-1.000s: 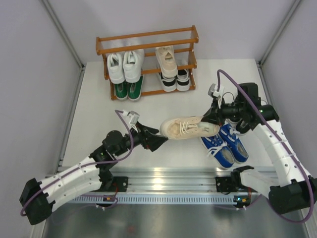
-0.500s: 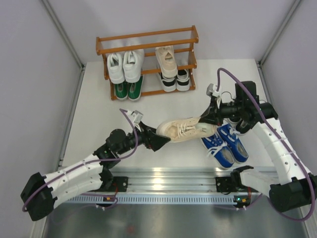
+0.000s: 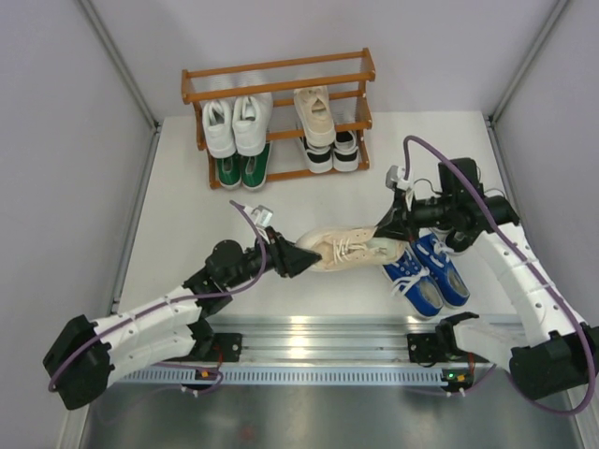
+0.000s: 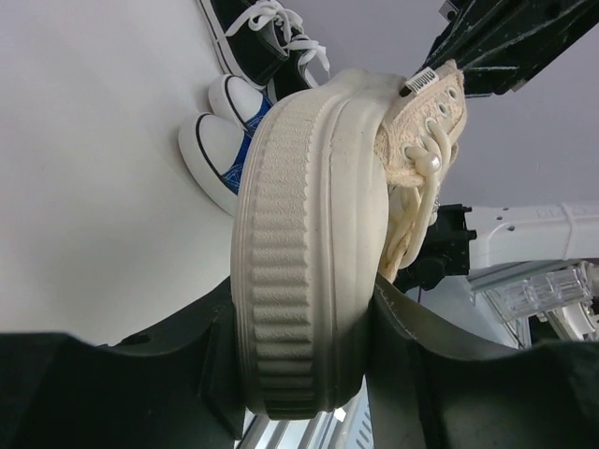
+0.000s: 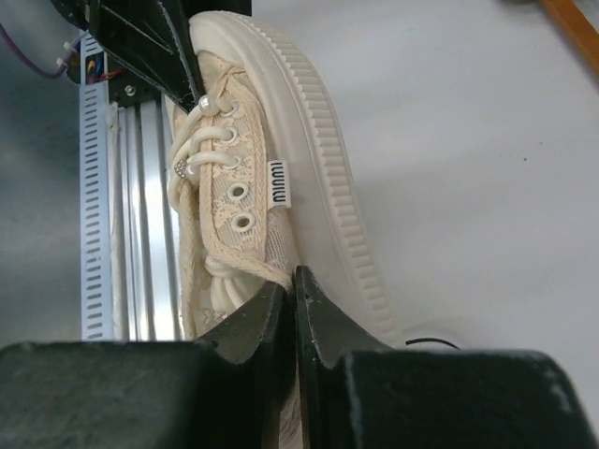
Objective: Place and organize the shoes onto the shoe shelf
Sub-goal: Pick up the shoe at the center of the board.
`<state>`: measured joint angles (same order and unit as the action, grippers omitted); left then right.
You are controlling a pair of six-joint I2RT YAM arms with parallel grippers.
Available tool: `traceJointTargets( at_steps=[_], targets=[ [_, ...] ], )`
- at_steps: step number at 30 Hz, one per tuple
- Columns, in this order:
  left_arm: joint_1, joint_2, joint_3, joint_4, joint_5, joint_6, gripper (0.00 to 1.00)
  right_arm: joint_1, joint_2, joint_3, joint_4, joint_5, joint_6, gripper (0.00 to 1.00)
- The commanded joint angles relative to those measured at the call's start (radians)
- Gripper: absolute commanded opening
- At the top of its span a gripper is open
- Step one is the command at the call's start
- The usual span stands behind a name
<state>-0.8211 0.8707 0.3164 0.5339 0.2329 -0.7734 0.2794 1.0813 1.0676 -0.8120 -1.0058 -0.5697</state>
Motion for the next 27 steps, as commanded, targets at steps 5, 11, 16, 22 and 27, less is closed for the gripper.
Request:
traceJointTargets(
  at_steps=[5,11,16,22,27],
  targets=[
    [0.147,-0.038,0.015,-0.052,0.188,-0.05,0.0,0.012,-0.027,0.058,-0.179,0.038,-0.336,0.64],
    [0.381,0.045,0.044,-0.064,0.494,-0.135,0.0,0.012,-0.136,-0.023,-0.585,-0.008,-1.207,0.84],
    [0.39,0.132,0.114,-0.106,0.6,-0.119,0.0,0.079,-0.129,-0.054,-0.651,0.068,-1.438,0.75],
    [0.39,0.169,0.151,-0.12,0.655,-0.115,0.0,0.193,-0.093,-0.07,-0.546,0.156,-1.382,0.68],
    [0.39,0.175,0.156,-0.12,0.671,-0.121,0.0,0.329,-0.083,-0.1,-0.426,0.257,-1.268,0.62]
  ],
)
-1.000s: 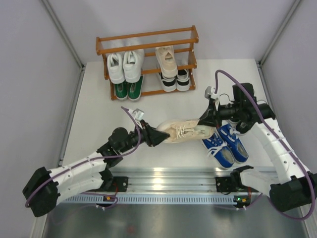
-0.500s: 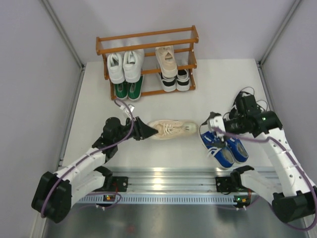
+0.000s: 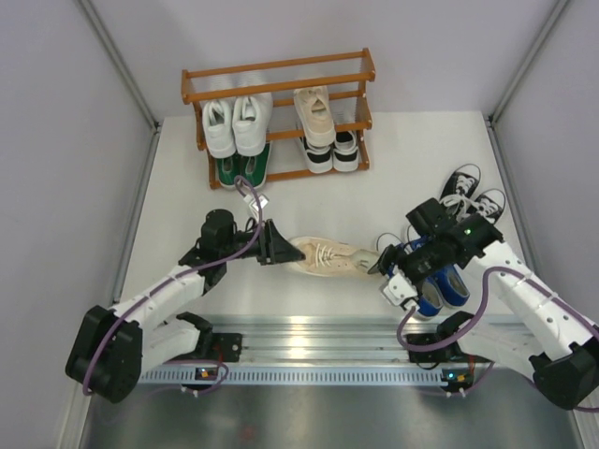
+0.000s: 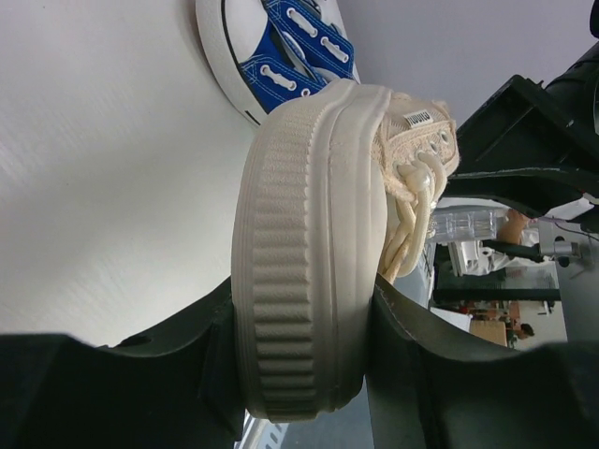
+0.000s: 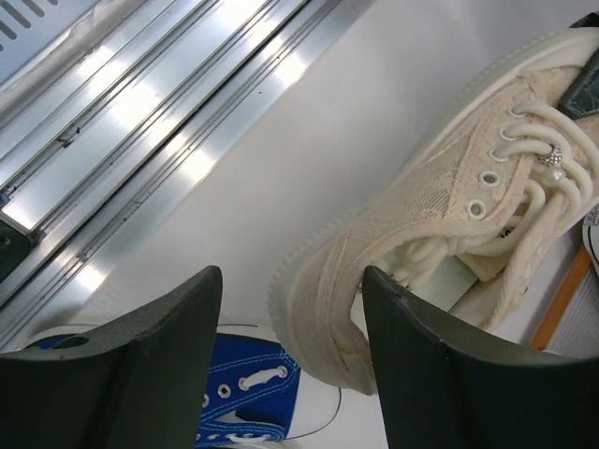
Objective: Place and organize the shoes onto the shoe shelf
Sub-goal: Pick up the shoe at the center of the board.
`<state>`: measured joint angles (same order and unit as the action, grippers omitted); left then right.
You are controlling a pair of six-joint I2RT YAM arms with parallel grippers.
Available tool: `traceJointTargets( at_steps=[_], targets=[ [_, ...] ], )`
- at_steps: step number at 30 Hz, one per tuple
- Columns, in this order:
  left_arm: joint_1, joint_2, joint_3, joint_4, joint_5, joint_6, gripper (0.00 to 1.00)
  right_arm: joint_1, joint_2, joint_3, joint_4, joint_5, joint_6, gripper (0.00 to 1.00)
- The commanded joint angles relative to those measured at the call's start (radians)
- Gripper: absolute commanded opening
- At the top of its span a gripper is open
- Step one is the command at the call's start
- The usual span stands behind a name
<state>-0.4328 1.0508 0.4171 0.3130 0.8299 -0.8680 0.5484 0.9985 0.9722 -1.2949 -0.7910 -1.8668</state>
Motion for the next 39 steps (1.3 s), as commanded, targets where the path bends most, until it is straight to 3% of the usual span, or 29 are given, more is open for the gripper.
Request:
traceJointTargets(
  at_steps=[1,8,18,21,25,27,28,31,33,36,39],
  targets=[
    [0.002,-0.003,0.057,0.101,0.077,-0.026,0.0,0.071,0.0,-0.01,0.069,0.048,0.041,0.61],
    [0.002,0.011,0.06,0.101,0.087,-0.019,0.0,0.105,0.015,-0.01,0.151,0.183,0.103,0.46],
    [0.002,0.034,0.083,0.101,0.103,-0.012,0.0,0.168,0.025,-0.044,0.171,0.34,0.055,0.4],
    [0.002,0.044,0.088,0.1,0.109,-0.011,0.0,0.173,0.032,-0.056,0.143,0.377,-0.037,0.28],
    [0.002,0.049,0.095,0.101,0.106,-0.008,0.0,0.174,0.029,-0.041,0.134,0.358,-0.049,0.16],
    [0.002,0.045,0.097,0.103,0.1,-0.003,0.01,0.174,0.02,-0.026,0.108,0.332,-0.052,0.05],
    [0.002,0.035,0.097,0.101,0.085,0.001,0.03,0.174,0.017,-0.008,0.097,0.322,-0.052,0.01],
    [0.002,-0.009,0.124,0.016,0.031,0.076,0.36,0.171,-0.001,0.042,0.048,0.293,-0.026,0.0],
    [0.002,-0.038,0.176,-0.124,-0.046,0.193,0.49,0.163,-0.006,0.075,0.016,0.269,0.05,0.0],
    [0.002,-0.109,0.253,-0.279,-0.168,0.335,0.63,0.136,-0.017,0.126,-0.007,0.268,0.099,0.0],
    [0.003,-0.178,0.334,-0.456,-0.324,0.469,0.7,0.101,-0.043,0.158,-0.012,0.263,0.155,0.0]
  ],
)
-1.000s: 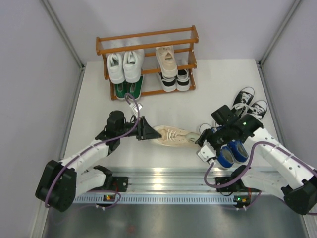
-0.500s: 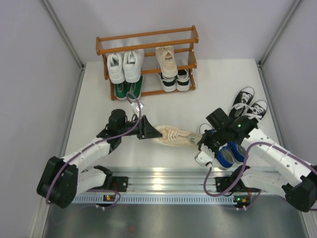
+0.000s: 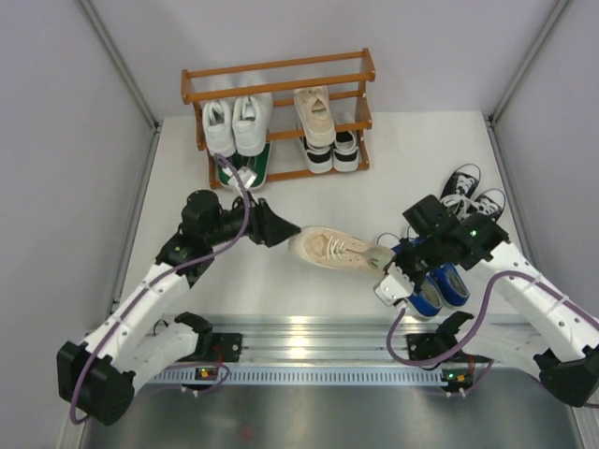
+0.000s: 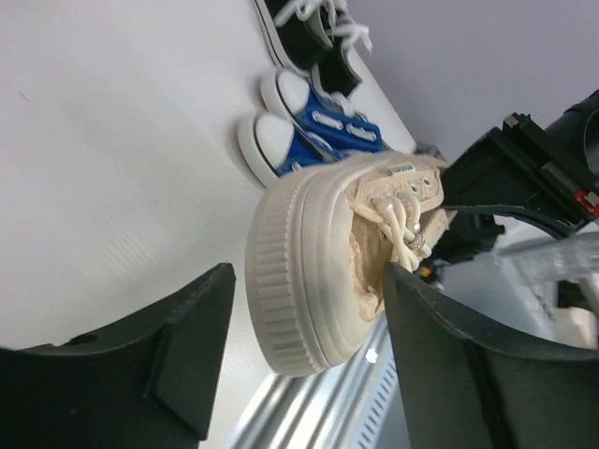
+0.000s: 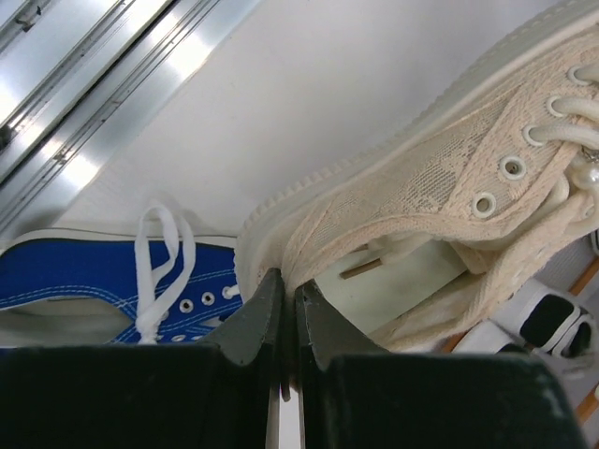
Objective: Place and organize the shoes onto the shoe shelf
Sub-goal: Pick up the shoe at the center of the board, then place the shoe at the shoe shelf.
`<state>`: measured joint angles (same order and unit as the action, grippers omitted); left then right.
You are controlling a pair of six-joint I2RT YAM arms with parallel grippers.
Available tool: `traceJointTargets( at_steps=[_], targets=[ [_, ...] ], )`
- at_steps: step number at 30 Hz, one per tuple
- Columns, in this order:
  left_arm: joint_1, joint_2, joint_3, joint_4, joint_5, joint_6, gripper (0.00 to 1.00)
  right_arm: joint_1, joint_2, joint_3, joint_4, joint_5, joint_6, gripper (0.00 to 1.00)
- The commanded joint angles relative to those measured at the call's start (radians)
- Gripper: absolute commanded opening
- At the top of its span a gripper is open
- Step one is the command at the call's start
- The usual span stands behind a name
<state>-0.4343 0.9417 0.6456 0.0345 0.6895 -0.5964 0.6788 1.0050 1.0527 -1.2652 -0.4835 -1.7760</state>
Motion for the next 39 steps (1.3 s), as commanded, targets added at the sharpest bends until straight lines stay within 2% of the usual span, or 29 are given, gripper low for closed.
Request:
traceJointTargets(
  at_steps=[1,6,9,11,17,25,34,39],
  targets=[
    [0.005,-0.101,0.124,-0.214,-0.223,0.228,0.74,-0.039,-0.055,0.081,-0.051,-0.046,0.067,0.0],
    [0.005,-0.207,0.166,-0.332,-0.425,0.348,0.8,-0.082,-0.094,0.105,-0.001,0.005,0.182,0.0],
    [0.005,-0.318,0.111,-0.344,-0.47,0.382,0.8,-0.099,-0.088,0.139,0.027,0.058,0.236,0.0],
    [0.005,-0.363,0.049,-0.343,-0.507,0.392,0.8,-0.102,-0.071,0.158,0.081,0.111,0.329,0.0],
    [0.005,-0.481,-0.056,-0.34,-0.499,0.402,0.81,-0.102,0.003,0.242,0.153,0.249,0.441,0.0],
    [0.005,-0.524,-0.064,-0.346,-0.518,0.411,0.82,-0.102,0.171,0.411,0.285,0.374,0.576,0.0],
    [0.005,-0.563,-0.07,-0.351,-0.538,0.417,0.82,-0.102,0.366,0.576,0.357,0.474,0.699,0.0],
    [0.003,-0.563,-0.07,-0.351,-0.533,0.42,0.82,-0.125,0.434,0.647,0.374,0.442,0.736,0.0]
  ],
)
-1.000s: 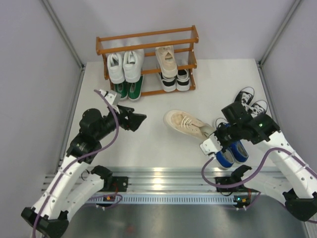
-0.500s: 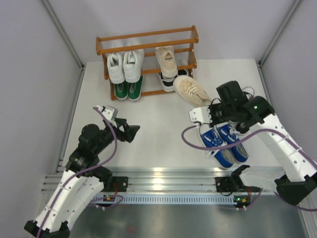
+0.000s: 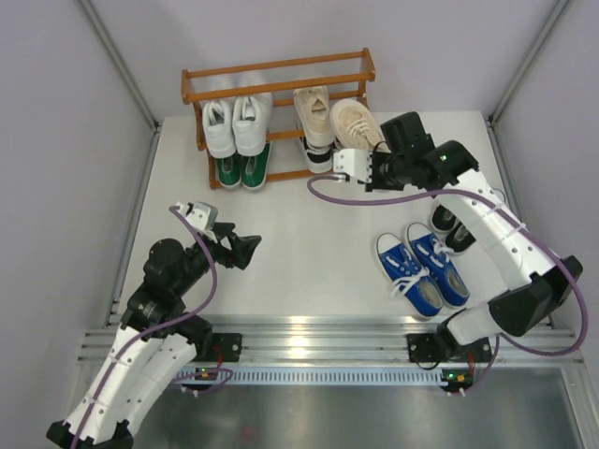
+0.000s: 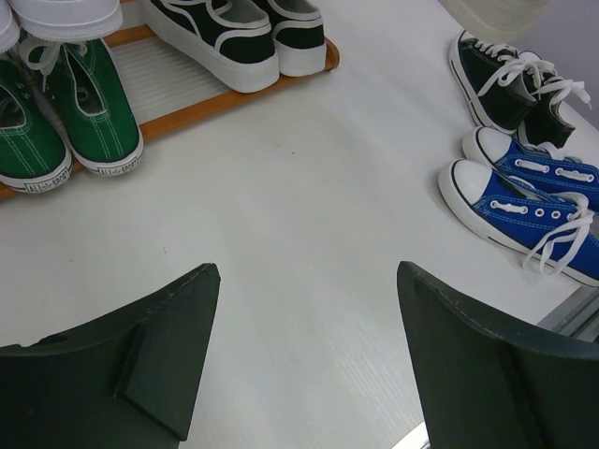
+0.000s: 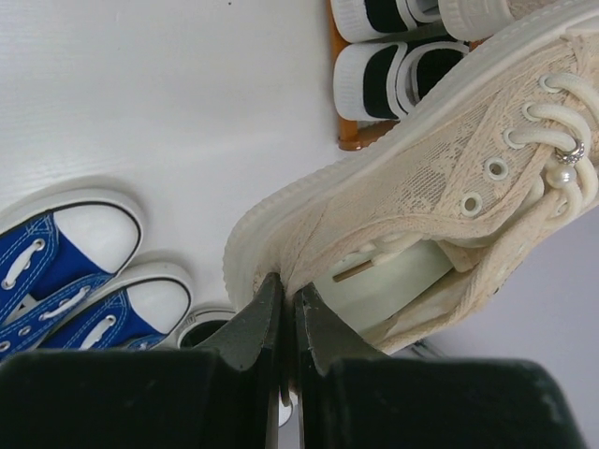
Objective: Place and organize the shoes onto the shoe shelf
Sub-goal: Place the shoe at the shoe shelf.
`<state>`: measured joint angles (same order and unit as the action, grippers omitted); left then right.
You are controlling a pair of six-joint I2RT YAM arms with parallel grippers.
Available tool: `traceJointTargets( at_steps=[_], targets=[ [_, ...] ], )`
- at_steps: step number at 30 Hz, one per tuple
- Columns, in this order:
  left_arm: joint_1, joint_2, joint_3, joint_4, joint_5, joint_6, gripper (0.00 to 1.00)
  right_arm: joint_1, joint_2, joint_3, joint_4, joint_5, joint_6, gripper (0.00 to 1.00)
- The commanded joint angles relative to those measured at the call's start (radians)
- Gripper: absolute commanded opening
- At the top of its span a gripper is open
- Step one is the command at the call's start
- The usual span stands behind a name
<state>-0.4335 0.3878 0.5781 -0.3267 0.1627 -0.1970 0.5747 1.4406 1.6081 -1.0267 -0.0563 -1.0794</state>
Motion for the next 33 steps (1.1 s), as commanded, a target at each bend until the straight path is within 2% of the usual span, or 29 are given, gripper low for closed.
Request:
traceJointTargets(
  at_steps=[1,20,33],
  targets=[
    [0.002,-0.009,-0.003,0.011,-0.006,0.022,0.82,-0.022,0.015,0.096,0.14,0.013,0.039,0.0],
    [0.003,-0.024,-0.004,0.011,0.02,0.028,0.82,-0.081,0.29,0.337,0.134,-0.03,0.039,0.0],
    [0.004,-0.023,-0.004,0.011,0.034,0.028,0.82,-0.102,0.405,0.404,0.255,-0.048,0.009,0.0]
  ],
)
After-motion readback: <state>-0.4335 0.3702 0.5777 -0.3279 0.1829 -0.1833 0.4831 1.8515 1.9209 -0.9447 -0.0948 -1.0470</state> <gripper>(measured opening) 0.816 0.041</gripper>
